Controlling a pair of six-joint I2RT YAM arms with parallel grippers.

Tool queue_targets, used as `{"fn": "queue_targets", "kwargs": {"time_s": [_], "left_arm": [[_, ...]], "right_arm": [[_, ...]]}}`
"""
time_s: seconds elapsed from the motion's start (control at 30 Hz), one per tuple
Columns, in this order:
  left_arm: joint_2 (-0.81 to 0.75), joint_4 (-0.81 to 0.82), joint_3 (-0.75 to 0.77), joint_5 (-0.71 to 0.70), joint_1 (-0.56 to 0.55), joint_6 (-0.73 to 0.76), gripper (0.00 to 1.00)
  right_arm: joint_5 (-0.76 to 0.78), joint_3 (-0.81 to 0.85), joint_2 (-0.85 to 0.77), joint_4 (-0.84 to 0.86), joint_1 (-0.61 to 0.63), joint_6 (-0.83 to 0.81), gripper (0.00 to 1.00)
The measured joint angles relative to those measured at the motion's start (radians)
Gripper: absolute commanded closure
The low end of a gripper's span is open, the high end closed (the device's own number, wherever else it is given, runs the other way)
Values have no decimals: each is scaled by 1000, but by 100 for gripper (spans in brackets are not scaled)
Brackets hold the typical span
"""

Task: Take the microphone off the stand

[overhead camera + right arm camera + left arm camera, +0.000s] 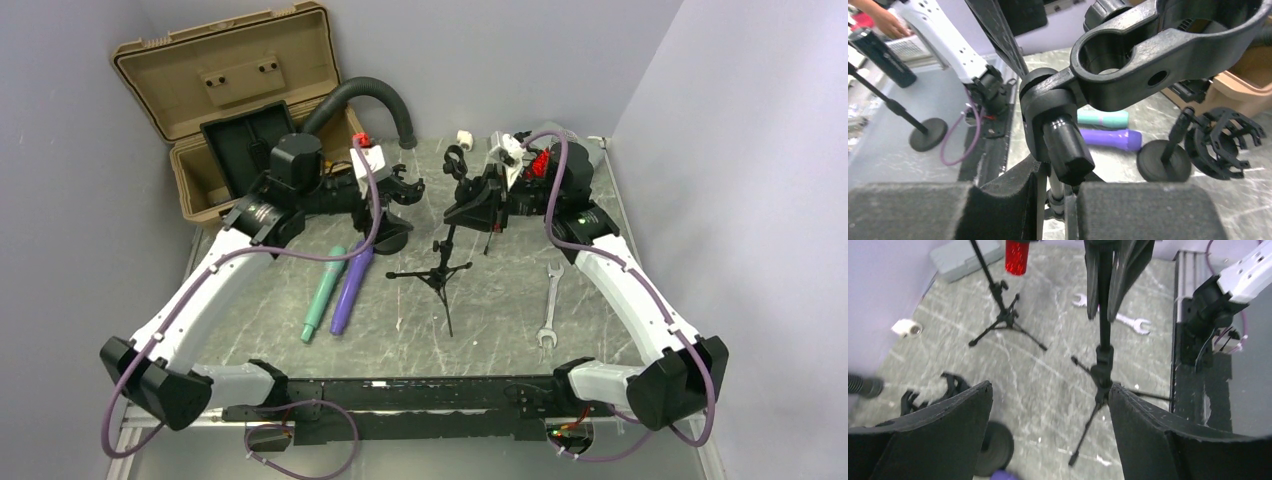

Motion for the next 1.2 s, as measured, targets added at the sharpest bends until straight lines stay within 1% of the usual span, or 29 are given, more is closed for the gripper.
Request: {"fn": "queue_targets", "kwargs": {"time_s": [0.13,0.3,0.4,0.63,0.8,0.9,1.07,1.2], "left_arm": [[70,126,14,54,-35,-67,10],[122,270,-5,112,-70,-166,14],[132,343,-24,151,-79,-237,16],[180,472,-34,240,-99,-364,23],[217,494,-35,269,-117,-408,23],[219,500,-52,277,-122,-417,25],[224,512,-82,284,-126,-449,37],[242,574,-83,298,-130,-525,48]], "right_arm": [[-42,8,14,139,0,169,100],[-77,-11,31,412,0,429,100],[-91,-14,34,501,0,519,100],[-91,-14,38,488,0,525,100],[-89,-9,38,460,1,510,100],[-83,2,38,434,1,495,100],[-77,18,38,396,1,463,100],[-66,19,38,358,3,432,100]]}}
